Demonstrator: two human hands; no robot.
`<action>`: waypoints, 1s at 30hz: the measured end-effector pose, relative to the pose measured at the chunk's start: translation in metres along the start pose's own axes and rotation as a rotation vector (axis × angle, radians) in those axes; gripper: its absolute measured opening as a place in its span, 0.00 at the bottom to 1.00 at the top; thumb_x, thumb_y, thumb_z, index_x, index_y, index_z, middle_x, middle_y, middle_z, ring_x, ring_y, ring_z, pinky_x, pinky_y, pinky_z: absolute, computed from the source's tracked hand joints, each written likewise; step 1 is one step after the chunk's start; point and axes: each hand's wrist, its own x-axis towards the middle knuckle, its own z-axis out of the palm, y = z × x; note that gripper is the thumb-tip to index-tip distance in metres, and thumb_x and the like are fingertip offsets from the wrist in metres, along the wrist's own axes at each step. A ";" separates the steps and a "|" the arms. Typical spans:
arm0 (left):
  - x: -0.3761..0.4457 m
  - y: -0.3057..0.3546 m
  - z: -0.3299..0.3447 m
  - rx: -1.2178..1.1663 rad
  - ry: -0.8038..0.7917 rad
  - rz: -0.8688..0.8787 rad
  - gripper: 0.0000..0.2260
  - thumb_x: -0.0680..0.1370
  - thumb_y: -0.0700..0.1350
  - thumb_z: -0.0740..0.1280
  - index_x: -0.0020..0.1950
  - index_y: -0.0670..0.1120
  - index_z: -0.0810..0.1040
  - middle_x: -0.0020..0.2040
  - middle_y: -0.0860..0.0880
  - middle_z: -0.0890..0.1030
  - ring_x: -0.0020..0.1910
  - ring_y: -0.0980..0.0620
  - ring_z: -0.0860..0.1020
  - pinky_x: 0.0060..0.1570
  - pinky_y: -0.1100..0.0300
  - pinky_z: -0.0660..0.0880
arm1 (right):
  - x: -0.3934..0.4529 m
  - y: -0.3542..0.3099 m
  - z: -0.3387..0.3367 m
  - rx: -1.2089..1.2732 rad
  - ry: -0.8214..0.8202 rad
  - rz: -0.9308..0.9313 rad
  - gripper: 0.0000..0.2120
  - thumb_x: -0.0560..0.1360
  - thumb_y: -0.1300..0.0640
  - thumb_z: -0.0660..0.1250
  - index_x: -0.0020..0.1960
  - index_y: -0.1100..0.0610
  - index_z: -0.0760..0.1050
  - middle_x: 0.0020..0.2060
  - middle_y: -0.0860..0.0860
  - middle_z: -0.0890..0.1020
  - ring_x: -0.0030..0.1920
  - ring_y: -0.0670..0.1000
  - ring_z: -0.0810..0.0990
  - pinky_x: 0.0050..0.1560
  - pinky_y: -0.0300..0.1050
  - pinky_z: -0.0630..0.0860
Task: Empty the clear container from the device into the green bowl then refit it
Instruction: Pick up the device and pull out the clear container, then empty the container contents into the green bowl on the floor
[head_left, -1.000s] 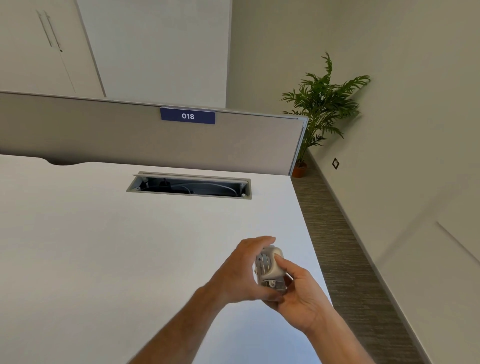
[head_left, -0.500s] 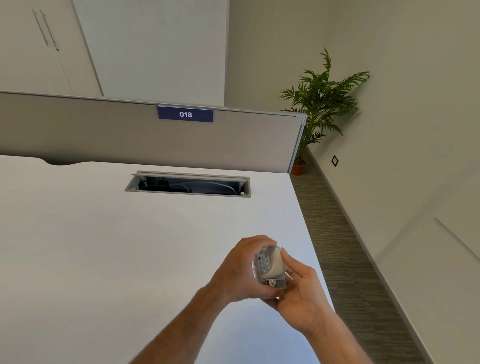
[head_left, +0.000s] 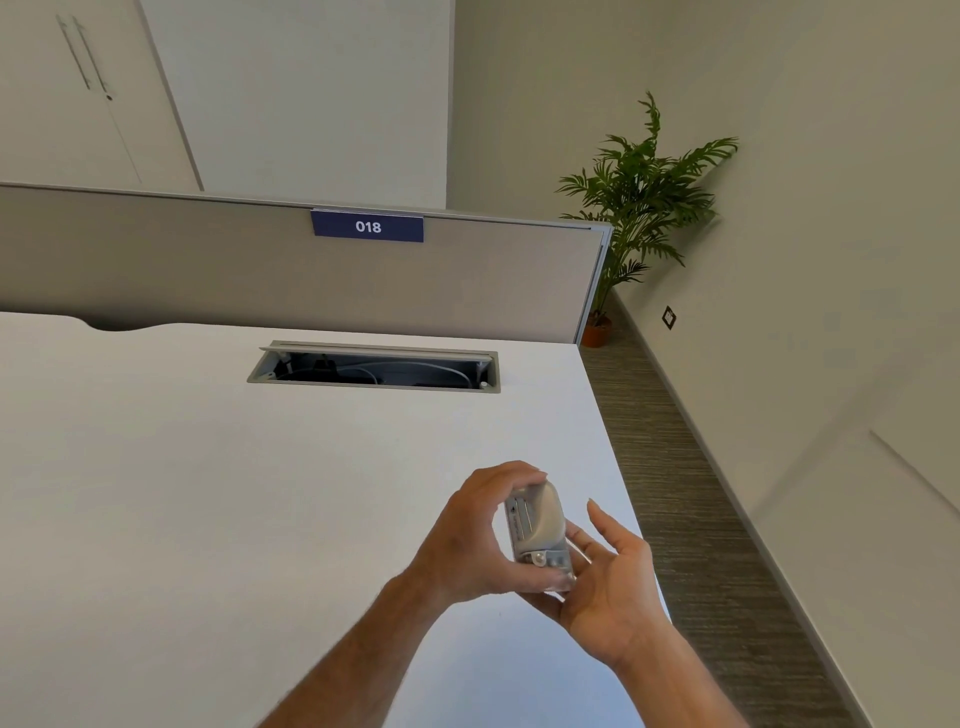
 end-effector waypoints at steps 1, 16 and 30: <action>-0.001 -0.003 -0.002 -0.006 0.007 0.000 0.39 0.62 0.60 0.82 0.69 0.56 0.70 0.67 0.60 0.74 0.65 0.57 0.73 0.60 0.72 0.72 | 0.001 0.000 -0.002 -0.002 0.012 0.001 0.24 0.74 0.45 0.69 0.64 0.59 0.78 0.61 0.62 0.84 0.57 0.66 0.85 0.53 0.66 0.82; -0.064 -0.089 0.015 0.019 -0.080 -0.186 0.43 0.56 0.65 0.82 0.67 0.66 0.67 0.66 0.69 0.69 0.66 0.62 0.72 0.62 0.77 0.65 | 0.029 0.015 -0.047 -0.074 0.174 0.025 0.13 0.79 0.57 0.68 0.56 0.67 0.83 0.49 0.63 0.88 0.52 0.64 0.83 0.46 0.65 0.83; -0.082 -0.114 0.034 -0.018 -0.223 -0.237 0.43 0.58 0.60 0.83 0.69 0.61 0.68 0.68 0.66 0.69 0.66 0.65 0.70 0.64 0.71 0.69 | 0.030 0.019 -0.061 -0.059 0.235 0.045 0.14 0.80 0.57 0.67 0.55 0.67 0.82 0.50 0.65 0.88 0.52 0.66 0.84 0.42 0.63 0.84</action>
